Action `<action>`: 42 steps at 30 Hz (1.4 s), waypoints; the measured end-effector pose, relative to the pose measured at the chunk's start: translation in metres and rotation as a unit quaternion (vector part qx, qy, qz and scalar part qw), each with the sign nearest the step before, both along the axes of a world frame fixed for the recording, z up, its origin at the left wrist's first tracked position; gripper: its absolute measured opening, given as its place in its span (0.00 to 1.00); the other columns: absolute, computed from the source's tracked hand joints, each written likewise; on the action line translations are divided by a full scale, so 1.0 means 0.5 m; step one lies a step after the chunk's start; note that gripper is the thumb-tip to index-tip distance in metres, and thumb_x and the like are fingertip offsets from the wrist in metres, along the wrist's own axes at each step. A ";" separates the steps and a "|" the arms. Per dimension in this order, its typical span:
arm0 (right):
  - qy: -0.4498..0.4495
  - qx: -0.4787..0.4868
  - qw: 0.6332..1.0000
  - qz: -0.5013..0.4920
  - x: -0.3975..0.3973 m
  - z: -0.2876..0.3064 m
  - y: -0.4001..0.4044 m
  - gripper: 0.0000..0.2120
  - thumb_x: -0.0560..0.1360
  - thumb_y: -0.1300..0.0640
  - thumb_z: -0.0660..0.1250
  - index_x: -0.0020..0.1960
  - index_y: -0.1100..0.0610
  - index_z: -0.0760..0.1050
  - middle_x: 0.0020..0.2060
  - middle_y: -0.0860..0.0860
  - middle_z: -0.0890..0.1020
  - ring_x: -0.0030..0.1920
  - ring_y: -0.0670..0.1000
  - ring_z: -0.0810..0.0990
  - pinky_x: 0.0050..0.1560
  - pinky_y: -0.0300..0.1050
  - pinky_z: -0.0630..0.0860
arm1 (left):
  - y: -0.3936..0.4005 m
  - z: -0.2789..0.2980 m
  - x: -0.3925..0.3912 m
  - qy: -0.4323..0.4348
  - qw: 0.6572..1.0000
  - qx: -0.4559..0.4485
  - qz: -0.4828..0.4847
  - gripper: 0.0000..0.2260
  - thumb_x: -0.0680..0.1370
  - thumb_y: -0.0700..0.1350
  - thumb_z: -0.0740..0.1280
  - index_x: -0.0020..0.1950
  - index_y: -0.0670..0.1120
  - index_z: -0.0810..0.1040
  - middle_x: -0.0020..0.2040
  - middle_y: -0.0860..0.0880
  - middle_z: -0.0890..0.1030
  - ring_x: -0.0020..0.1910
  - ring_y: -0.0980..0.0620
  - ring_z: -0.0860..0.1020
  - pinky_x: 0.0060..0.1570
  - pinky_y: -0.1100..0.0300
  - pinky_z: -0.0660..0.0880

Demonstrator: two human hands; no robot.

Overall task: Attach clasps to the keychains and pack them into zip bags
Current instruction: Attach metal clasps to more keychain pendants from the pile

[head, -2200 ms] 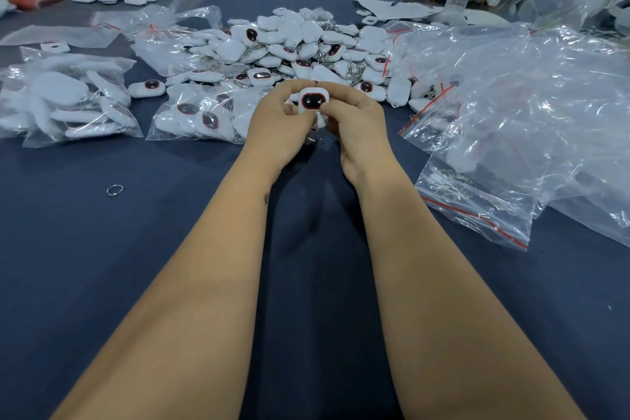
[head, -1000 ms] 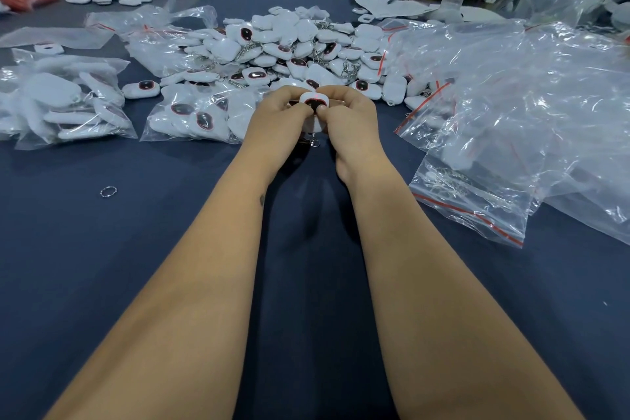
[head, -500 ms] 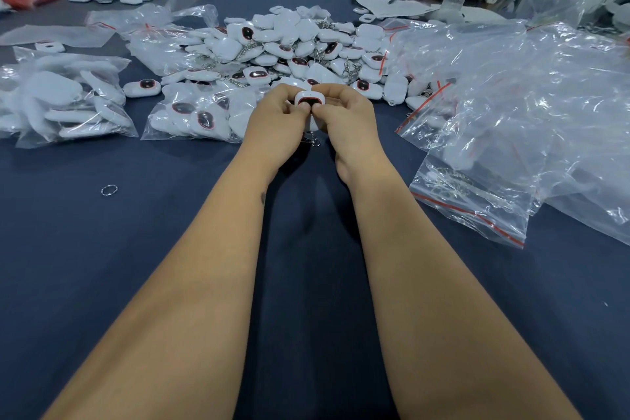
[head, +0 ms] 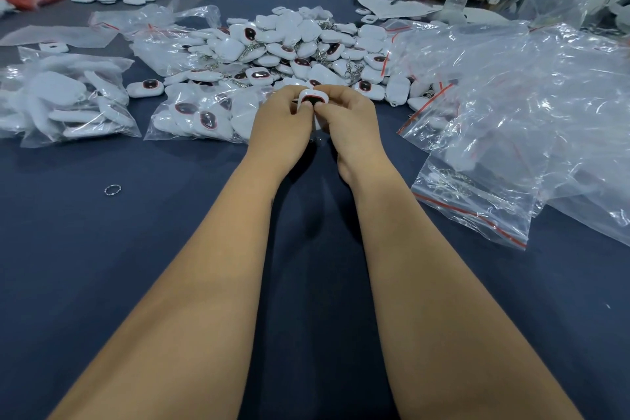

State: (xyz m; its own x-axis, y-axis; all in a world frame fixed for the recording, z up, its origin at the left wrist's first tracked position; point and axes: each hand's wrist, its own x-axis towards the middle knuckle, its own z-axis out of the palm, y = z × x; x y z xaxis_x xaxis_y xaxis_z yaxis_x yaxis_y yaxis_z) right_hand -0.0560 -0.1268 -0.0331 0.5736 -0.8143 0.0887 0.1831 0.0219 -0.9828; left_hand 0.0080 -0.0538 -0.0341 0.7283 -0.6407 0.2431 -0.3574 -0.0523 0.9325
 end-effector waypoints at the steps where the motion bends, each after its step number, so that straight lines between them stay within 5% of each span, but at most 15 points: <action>1: -0.012 0.005 1.000 -0.009 0.001 0.000 0.000 0.11 0.76 0.71 0.62 0.56 0.62 0.77 0.46 0.56 0.83 0.46 0.51 0.81 0.45 0.41 0.79 | 0.000 0.003 -0.003 -0.022 1.000 -0.004 0.005 0.10 0.81 0.42 0.60 0.56 0.52 0.78 0.50 0.52 0.82 0.51 0.52 0.80 0.52 0.58 0.75; 6: -0.084 0.052 0.994 -0.041 0.006 0.002 -0.002 0.06 0.80 0.64 0.64 0.51 0.56 0.70 0.45 0.55 0.80 0.43 0.50 0.78 0.46 0.41 0.78 | 0.016 0.015 -0.002 -0.283 0.941 0.041 0.181 0.15 0.76 0.38 0.60 0.61 0.47 0.79 0.61 0.48 0.77 0.62 0.46 0.71 0.54 0.59 0.68; 10: -0.137 0.127 0.982 -0.022 0.005 0.008 -0.001 0.08 0.81 0.62 0.62 0.59 0.59 0.66 0.47 0.58 0.79 0.41 0.52 0.81 0.48 0.43 0.82 | 0.024 0.010 -0.005 -0.284 0.912 0.242 0.169 0.15 0.77 0.40 0.61 0.64 0.44 0.73 0.62 0.42 0.72 0.63 0.41 0.68 0.45 0.53 0.65; 13: -0.177 0.184 0.967 0.016 0.001 0.014 0.004 0.10 0.82 0.64 0.59 0.63 0.60 0.65 0.45 0.60 0.80 0.41 0.55 0.82 0.51 0.50 0.82 | 0.014 0.009 -0.024 -0.319 0.887 0.310 0.126 0.11 0.77 0.38 0.61 0.60 0.43 0.73 0.59 0.41 0.75 0.59 0.40 0.73 0.42 0.53 0.65; 20: -0.182 0.230 0.956 0.011 -0.002 0.017 0.009 0.16 0.83 0.65 0.57 0.70 0.67 0.65 0.44 0.61 0.79 0.40 0.57 0.81 0.47 0.51 0.82 | 0.004 0.003 -0.034 -0.213 0.951 0.177 0.141 0.07 0.76 0.38 0.62 0.52 0.41 0.75 0.49 0.43 0.79 0.46 0.45 0.74 0.40 0.59 0.63; 26: -0.127 0.212 0.969 -0.010 0.002 0.015 0.010 0.16 0.81 0.68 0.56 0.68 0.66 0.64 0.55 0.66 0.79 0.41 0.57 0.82 0.47 0.49 0.82 | 0.001 0.005 -0.043 -0.006 0.988 -0.005 0.155 0.14 0.75 0.35 0.61 0.58 0.47 0.74 0.39 0.54 0.76 0.44 0.50 0.78 0.47 0.52 0.77; 31: -0.012 0.091 0.995 -0.032 0.008 0.004 0.013 0.12 0.80 0.64 0.61 0.62 0.61 0.66 0.45 0.58 0.80 0.35 0.51 0.78 0.34 0.45 0.77 | -0.009 0.007 -0.043 -0.008 0.979 -0.091 0.183 0.13 0.76 0.35 0.62 0.56 0.49 0.74 0.40 0.57 0.74 0.39 0.60 0.73 0.38 0.69 0.69; 35: 0.086 -0.028 0.996 0.014 0.013 -0.002 0.019 0.02 0.78 0.59 0.65 0.49 0.53 0.75 0.47 0.58 0.84 0.45 0.53 0.82 0.48 0.53 0.80 | -0.009 0.009 -0.049 -0.034 0.978 -0.123 0.164 0.13 0.76 0.34 0.61 0.51 0.51 0.74 0.45 0.54 0.76 0.40 0.63 0.73 0.41 0.75 0.68; 39: 0.080 -0.048 0.995 0.039 0.007 -0.005 0.019 0.21 0.78 0.61 0.61 0.27 0.51 0.76 0.25 0.45 0.78 0.28 0.44 0.75 0.33 0.41 0.71 | -0.007 0.011 -0.052 -0.051 0.983 -0.080 0.154 0.11 0.79 0.38 0.58 0.54 0.49 0.76 0.52 0.53 0.79 0.51 0.57 0.76 0.48 0.67 0.69; 42: 0.089 -0.078 0.992 -0.036 0.005 0.002 0.018 0.21 0.79 0.59 0.59 0.28 0.51 0.74 0.27 0.46 0.79 0.32 0.47 0.77 0.37 0.44 0.73 | -0.008 0.011 -0.054 -0.092 0.988 -0.012 0.120 0.13 0.79 0.38 0.55 0.57 0.47 0.77 0.55 0.49 0.79 0.52 0.53 0.76 0.48 0.61 0.69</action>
